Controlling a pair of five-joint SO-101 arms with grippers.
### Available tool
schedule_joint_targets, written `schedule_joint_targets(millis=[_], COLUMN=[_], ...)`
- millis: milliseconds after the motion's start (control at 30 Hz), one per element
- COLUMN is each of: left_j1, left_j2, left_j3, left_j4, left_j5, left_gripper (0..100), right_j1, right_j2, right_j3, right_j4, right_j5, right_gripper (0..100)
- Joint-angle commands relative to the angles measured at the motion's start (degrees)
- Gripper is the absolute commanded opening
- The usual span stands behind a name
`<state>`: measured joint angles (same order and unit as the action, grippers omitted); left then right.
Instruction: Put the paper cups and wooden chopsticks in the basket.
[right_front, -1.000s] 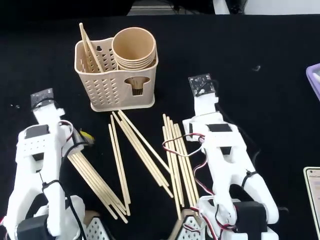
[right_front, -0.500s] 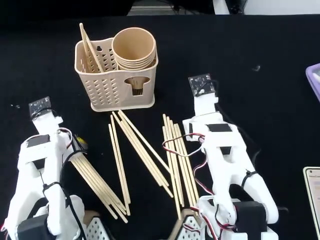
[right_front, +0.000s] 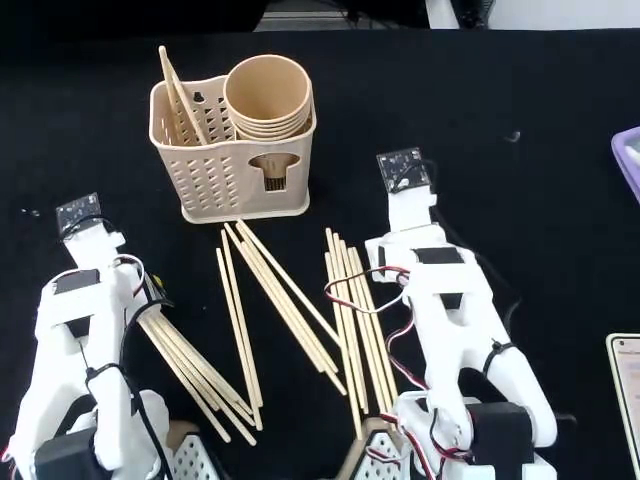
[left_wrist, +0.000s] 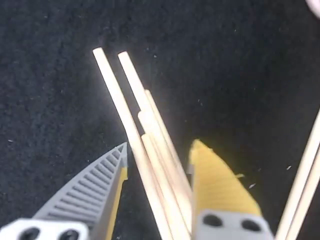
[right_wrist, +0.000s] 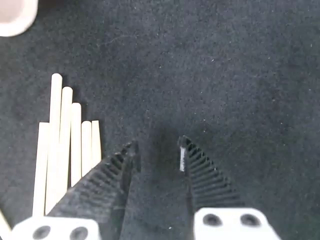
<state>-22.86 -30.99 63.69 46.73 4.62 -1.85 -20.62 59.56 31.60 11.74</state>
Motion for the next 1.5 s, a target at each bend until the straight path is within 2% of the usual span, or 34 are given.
schedule_joint_targets(millis=[0,167,333,400,633,1000,1333,1400,1467], left_j1=[-0.2,0.5,-1.5,-1.7,-1.2,-1.2,-1.2,-1.2,-1.2], left_j2=[0.5,10.5,22.8,26.1,28.6,28.6,28.7,28.5,28.5], left_j3=[-6.3,-9.7,-17.8,-22.4,-32.2,-33.0,-43.8,-44.8,-46.8], left_j4=[-0.6,-0.2,3.9,7.4,14.2,9.9,9.7,12.4,17.8], left_j5=[3.2,2.8,2.7,2.7,3.1,6.7,6.6,6.4,6.2], left_gripper=[8,8,23,25,15,4,3,4,9], right_j1=[1.1,1.1,1.1,1.1,1.1,1.1,1.1,1.1,1.1], right_j2=[0.2,0.2,0.2,0.2,0.2,0.2,0.2,0.2,0.2], right_j3=[-3.0,-3.0,-3.0,-3.0,-3.0,-3.0,-3.0,-3.0,-3.0], right_j4=[-0.8,-0.8,-0.8,-0.8,-0.9,-0.9,-1.0,-1.0,-1.0], right_j5=[-0.2,-0.2,-0.2,-0.2,-0.2,-0.2,-0.2,-0.2,-0.2], right_gripper=[13.1,13.1,13.1,13.1,13.1,13.1,13.1,13.1,13.1])
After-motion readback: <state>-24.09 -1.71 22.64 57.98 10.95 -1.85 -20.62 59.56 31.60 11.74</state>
